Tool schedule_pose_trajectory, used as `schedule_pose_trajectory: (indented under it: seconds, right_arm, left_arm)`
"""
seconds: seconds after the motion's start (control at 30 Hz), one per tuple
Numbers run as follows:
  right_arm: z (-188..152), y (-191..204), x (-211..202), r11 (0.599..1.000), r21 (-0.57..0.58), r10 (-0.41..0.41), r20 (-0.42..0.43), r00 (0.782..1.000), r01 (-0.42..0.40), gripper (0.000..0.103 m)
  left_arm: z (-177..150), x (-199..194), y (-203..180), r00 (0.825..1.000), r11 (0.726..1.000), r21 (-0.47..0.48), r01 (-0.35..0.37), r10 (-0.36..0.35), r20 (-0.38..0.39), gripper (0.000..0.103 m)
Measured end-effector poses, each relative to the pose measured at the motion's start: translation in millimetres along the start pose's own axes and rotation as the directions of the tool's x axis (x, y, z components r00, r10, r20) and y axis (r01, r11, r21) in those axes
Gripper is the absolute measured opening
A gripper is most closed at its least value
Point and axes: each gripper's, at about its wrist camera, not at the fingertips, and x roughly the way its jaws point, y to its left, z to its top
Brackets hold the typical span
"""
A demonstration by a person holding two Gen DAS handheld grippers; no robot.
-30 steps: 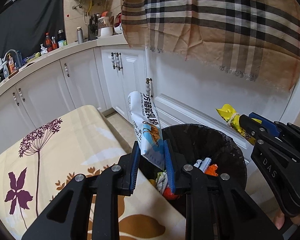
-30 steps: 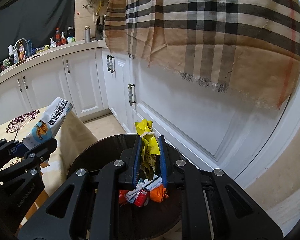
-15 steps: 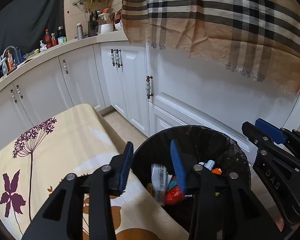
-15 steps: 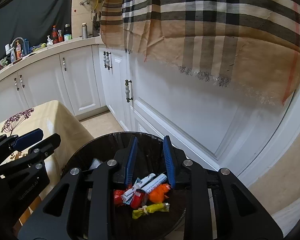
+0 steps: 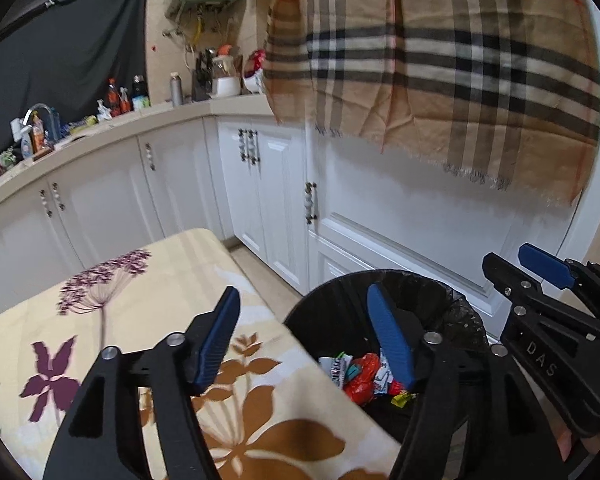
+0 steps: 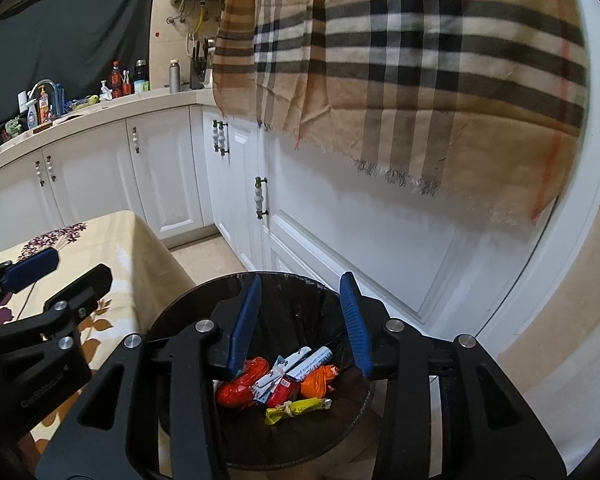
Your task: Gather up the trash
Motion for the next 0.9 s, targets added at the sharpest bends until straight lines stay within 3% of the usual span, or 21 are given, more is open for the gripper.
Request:
schedule_pose_trajectory:
  seconds: [0.53,0.9]
  right_arm:
    - [-4.4,9.5,-68.5,0.999,-0.031,0.025,0.061,0.998,-0.024,0.047]
    - [-13.8,12.4,-90.2,0.999,-0.033,0.029,0.068,0.997,-0.027,0.048]
  left_arm:
    - [-17.2,-71.7,25.9,0.997,0.998,-0.052,-0.046,0.049,0.063,0.076]
    - [-30.2,-94.3,30.8,0.996,0.996,-0.077,-0.037,0.043,0.074,0.077]
